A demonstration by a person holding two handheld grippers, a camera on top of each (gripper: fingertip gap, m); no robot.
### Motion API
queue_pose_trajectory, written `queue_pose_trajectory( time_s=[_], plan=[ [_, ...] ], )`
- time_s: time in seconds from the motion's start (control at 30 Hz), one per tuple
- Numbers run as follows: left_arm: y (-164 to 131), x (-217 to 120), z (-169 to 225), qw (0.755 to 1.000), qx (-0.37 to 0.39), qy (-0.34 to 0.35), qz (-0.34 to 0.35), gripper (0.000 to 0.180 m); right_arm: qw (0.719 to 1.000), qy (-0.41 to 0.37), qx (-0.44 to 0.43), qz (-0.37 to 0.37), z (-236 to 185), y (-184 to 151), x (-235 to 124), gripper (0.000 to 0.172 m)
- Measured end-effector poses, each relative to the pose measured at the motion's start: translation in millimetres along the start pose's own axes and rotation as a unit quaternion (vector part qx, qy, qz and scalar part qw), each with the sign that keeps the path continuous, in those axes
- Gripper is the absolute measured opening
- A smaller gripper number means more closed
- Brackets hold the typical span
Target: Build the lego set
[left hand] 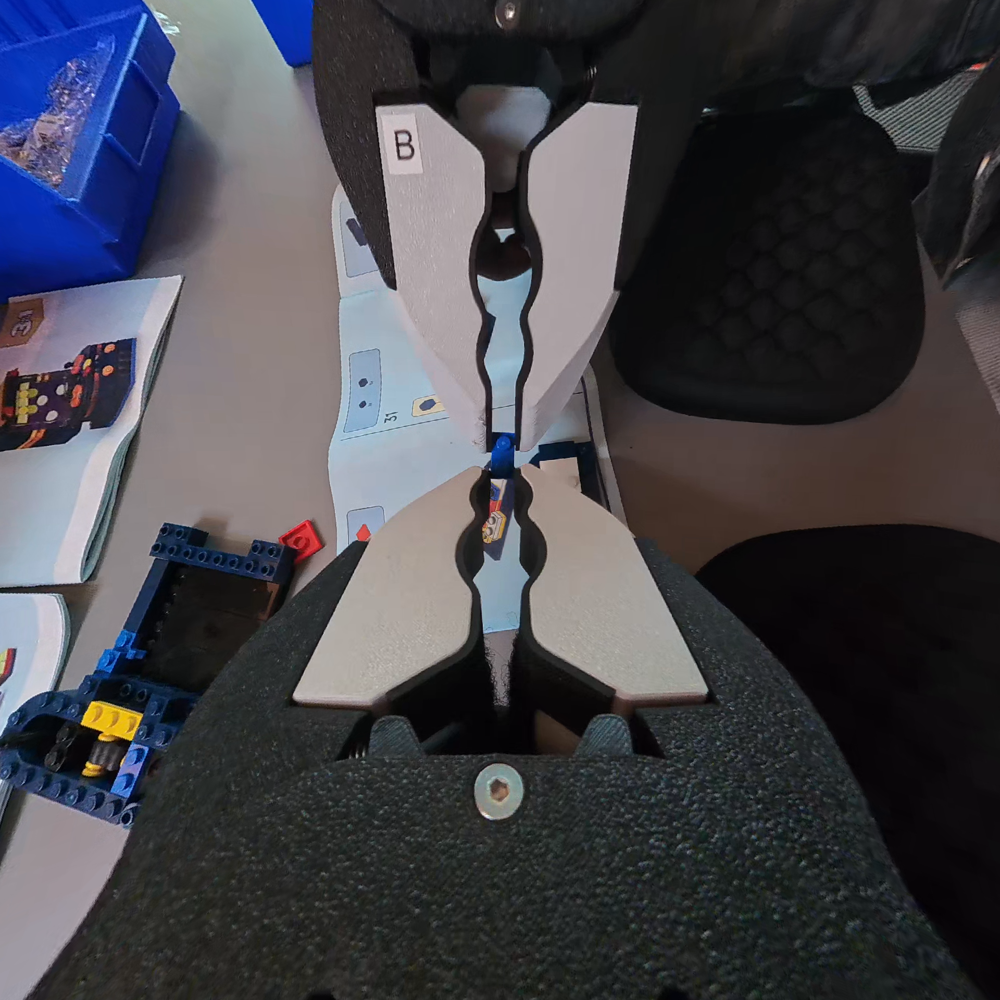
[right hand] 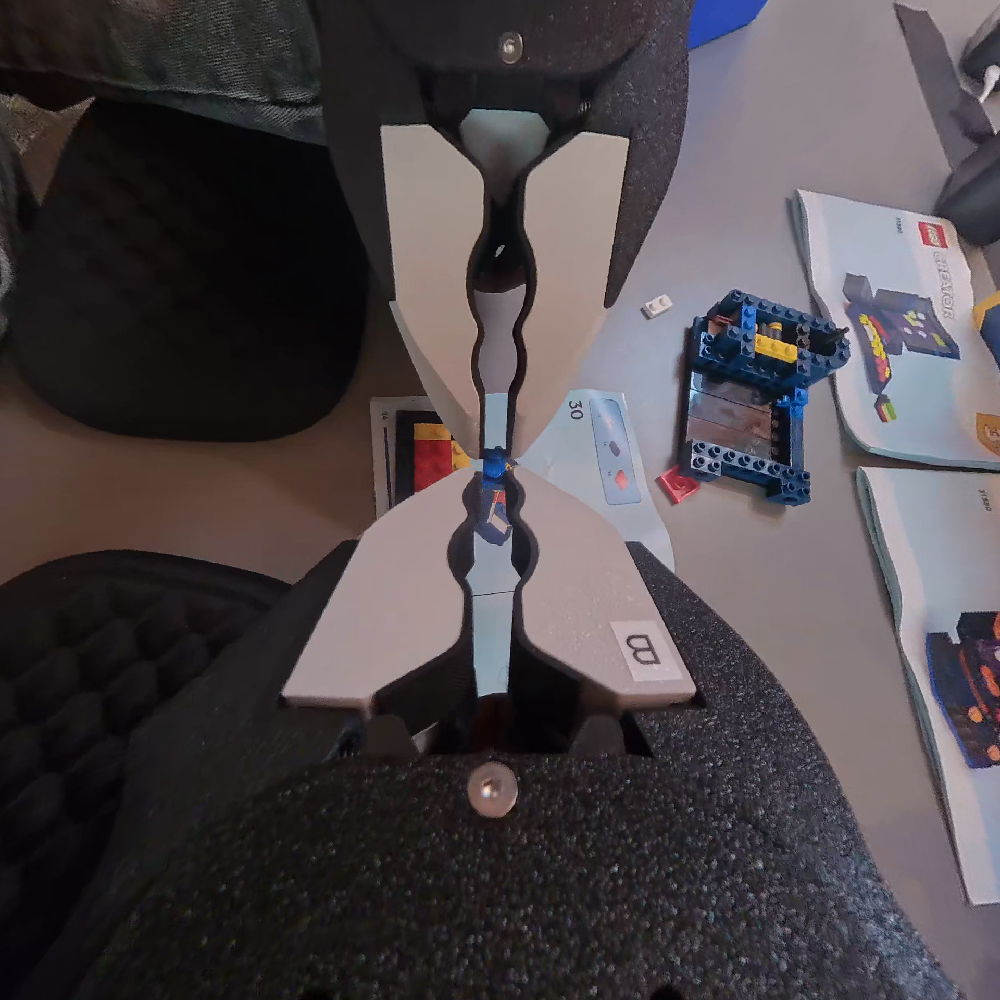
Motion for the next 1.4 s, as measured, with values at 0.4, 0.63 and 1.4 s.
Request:
queue_pose_trajectory(
  time_s=[0.4,0.63,1.4],
  plan=[
    [-16,17,16,0.992,-0.002,-0.056,-0.112,0.032,0.974,-0.1,0.193,-0.056,-26,-29,-16,0.008],
    [-19,16,13,0.985,-0.156,-0.006,-0.071,0.031,0.961,-0.147,0.226,-0.059,-25,-26,-21,0.008],
    [-14,1,16,0.957,-0.288,0.004,-0.029,0.035,0.931,-0.178,0.304,-0.094,-30,-8,15,0.008]
  ],
)
Point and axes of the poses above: each gripper's, where its closed fingertips meet, x out along the fingers, y out of its top, z = x × y across the jaws, the point moved 7 cm from there along -x, back along the fingers, and after that the axes turned 6 degrees about -y, right-handed, at the moved point
